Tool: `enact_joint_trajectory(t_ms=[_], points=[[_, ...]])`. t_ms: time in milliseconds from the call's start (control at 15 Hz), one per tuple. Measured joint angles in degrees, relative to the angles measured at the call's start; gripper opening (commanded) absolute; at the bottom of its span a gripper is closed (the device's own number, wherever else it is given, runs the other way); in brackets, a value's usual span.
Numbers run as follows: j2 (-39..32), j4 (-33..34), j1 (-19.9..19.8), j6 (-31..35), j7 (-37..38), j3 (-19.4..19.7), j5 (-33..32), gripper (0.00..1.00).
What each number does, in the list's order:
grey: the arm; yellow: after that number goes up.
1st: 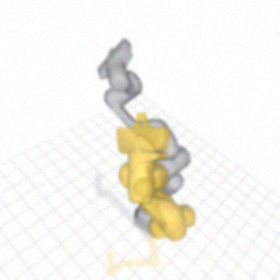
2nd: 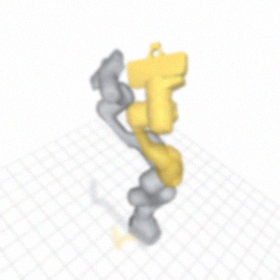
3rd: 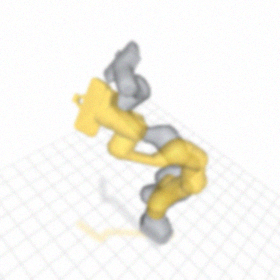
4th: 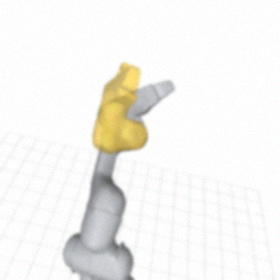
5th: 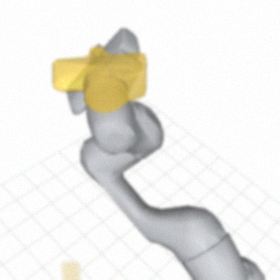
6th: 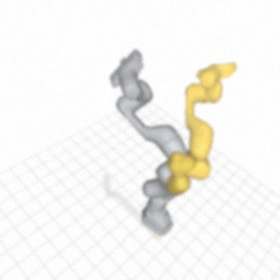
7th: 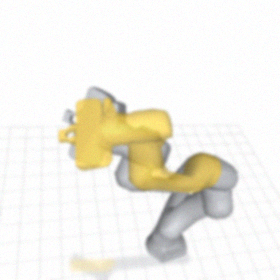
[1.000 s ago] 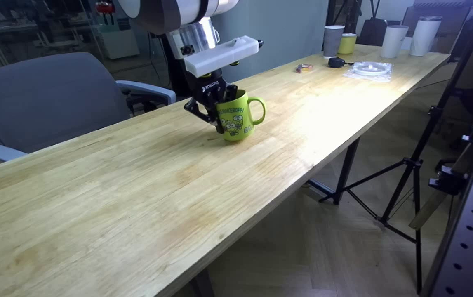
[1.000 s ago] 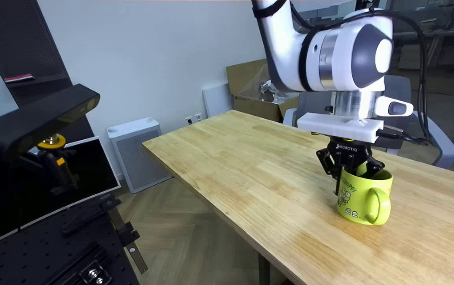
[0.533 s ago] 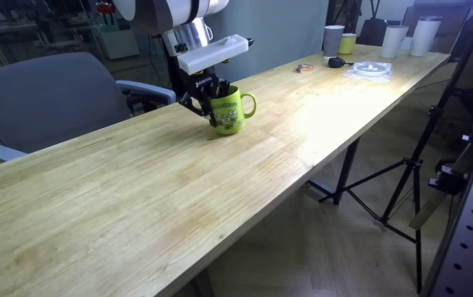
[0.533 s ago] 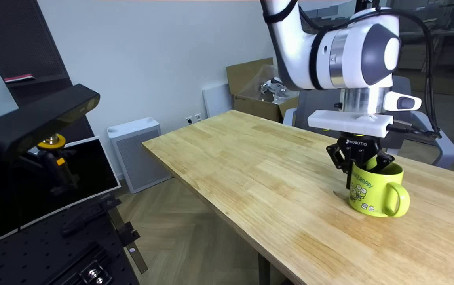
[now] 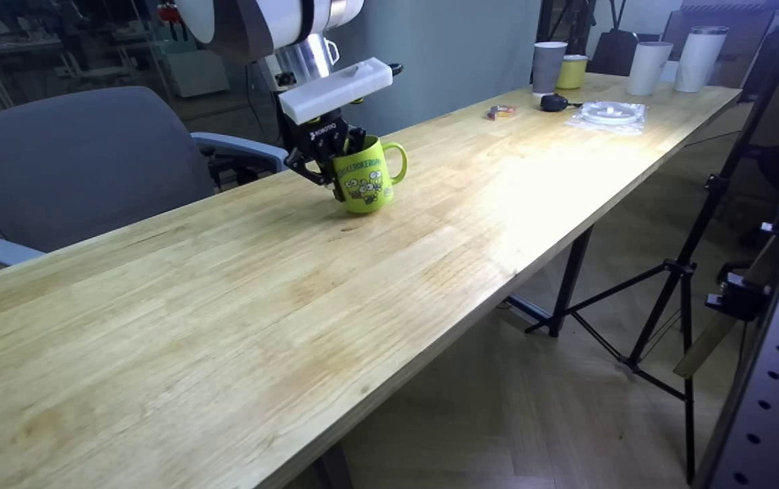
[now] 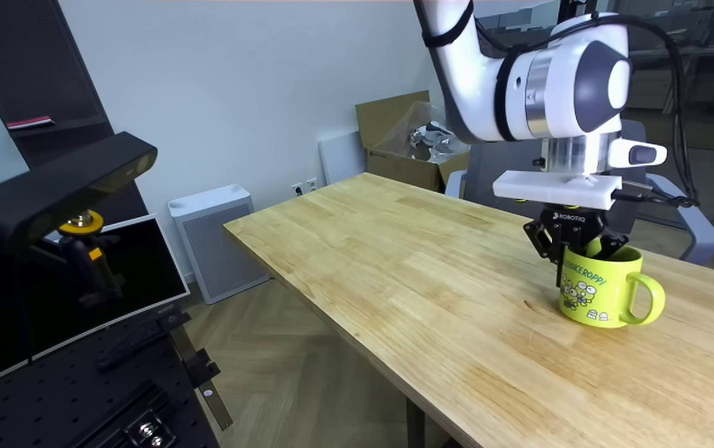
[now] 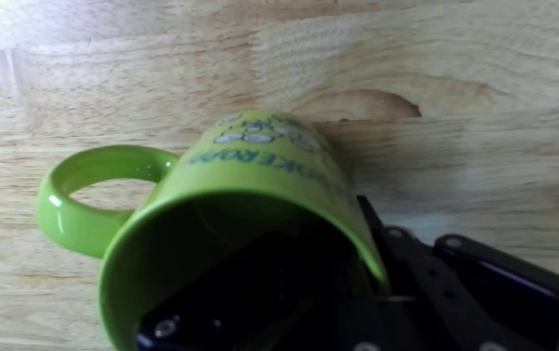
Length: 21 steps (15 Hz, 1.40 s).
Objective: Move the yellow mug to the other end of the table
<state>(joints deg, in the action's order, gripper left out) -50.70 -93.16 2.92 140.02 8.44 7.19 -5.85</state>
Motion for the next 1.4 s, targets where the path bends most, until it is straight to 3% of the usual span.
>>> enact_joint_trajectory(t_ms=[800,1133,1200,1267,1400], points=[[-1.94,2.51,0.37,3.43,3.24,0.40,0.58,0.03],[-1.56,2.55,-1.89,3.43,0.86,-2.12,4.52,0.03],[-1.47,2.54,-2.50,3.43,0.09,-2.88,5.40,0.35],[-1.43,2.54,-2.96,3.44,-0.54,-3.45,6.06,0.36],[-1.38,2.46,-3.36,3.53,-0.93,-3.93,6.53,0.49]])
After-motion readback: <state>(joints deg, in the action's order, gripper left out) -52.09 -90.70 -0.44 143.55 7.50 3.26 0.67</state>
